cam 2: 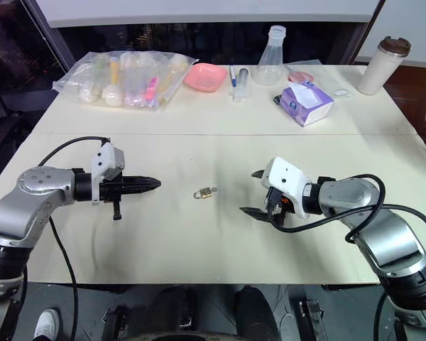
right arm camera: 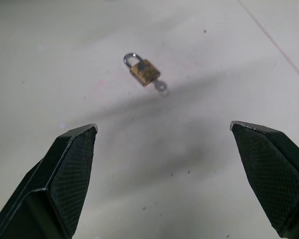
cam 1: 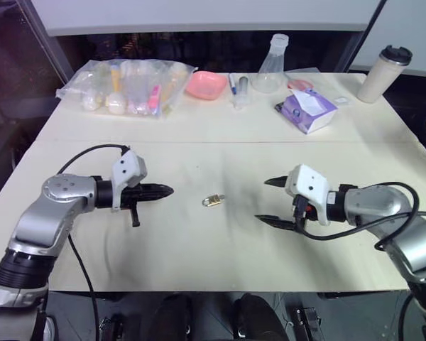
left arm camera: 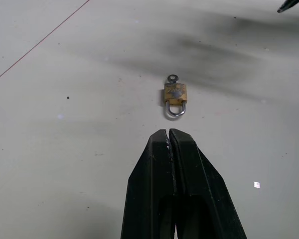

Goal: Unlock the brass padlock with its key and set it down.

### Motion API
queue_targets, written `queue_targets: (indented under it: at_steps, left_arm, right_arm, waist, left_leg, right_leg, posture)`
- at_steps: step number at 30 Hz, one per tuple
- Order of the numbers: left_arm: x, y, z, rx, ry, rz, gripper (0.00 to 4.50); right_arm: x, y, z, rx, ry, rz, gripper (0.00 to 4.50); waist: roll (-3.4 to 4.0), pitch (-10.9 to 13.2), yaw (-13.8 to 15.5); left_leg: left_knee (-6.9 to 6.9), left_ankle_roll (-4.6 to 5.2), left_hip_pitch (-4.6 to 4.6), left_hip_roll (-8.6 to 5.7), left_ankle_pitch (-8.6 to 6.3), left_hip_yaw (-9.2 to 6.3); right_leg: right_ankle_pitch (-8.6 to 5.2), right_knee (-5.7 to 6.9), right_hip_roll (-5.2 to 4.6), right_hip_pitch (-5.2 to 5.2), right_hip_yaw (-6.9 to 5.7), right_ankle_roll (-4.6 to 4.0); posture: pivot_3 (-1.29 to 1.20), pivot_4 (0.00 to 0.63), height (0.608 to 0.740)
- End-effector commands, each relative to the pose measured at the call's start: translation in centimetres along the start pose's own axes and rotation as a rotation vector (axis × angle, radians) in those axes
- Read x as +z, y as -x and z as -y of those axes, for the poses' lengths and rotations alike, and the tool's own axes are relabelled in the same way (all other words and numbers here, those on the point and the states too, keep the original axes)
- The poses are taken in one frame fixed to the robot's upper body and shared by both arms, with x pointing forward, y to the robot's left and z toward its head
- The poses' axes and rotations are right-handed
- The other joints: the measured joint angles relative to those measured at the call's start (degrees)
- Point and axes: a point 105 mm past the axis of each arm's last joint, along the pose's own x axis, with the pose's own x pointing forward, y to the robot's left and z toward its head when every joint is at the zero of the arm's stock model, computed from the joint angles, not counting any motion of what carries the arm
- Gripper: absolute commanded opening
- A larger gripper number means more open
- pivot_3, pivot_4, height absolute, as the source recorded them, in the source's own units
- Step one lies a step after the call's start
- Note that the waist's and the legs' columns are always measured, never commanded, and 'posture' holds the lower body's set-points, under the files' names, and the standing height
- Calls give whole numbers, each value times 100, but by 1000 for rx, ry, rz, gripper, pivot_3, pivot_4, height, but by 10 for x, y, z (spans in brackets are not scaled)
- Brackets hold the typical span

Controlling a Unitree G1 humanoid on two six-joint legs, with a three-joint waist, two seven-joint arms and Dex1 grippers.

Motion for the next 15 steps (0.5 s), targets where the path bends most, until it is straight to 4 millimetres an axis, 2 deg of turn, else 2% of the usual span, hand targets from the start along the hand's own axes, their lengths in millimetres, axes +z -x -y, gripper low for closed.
queue_targets:
  at_steps: [1,5,15]
  left_arm:
    - [10,5,-1,-5,-44,11,0]
    - [16,3,-1,-22,-29,35,0]
    - [15,-7,-8,11,-67,16,0]
  right_arm:
    - [8,0,2,-8,37,24,4440]
    - [12,-4,-2,4,44,35,4440]
    - [16,-8,2,-19,70,46,4440]
  waist:
    - [0,0,-2]
    - [0,0,2]
    - [0,1,6]
  left_leg:
    - [0,0,0,0,0,0]
    - [0,0,0,0,0,0]
    - [1,0,-1,-1,0,0]
  right_leg:
    - [0,0,0,0,0,0]
    - [0,0,0,-1,0,0]
    - [0,1,1,-1,-1,0]
  posture:
    - [0,150,715]
    - [0,150,715]
    - [0,150,715]
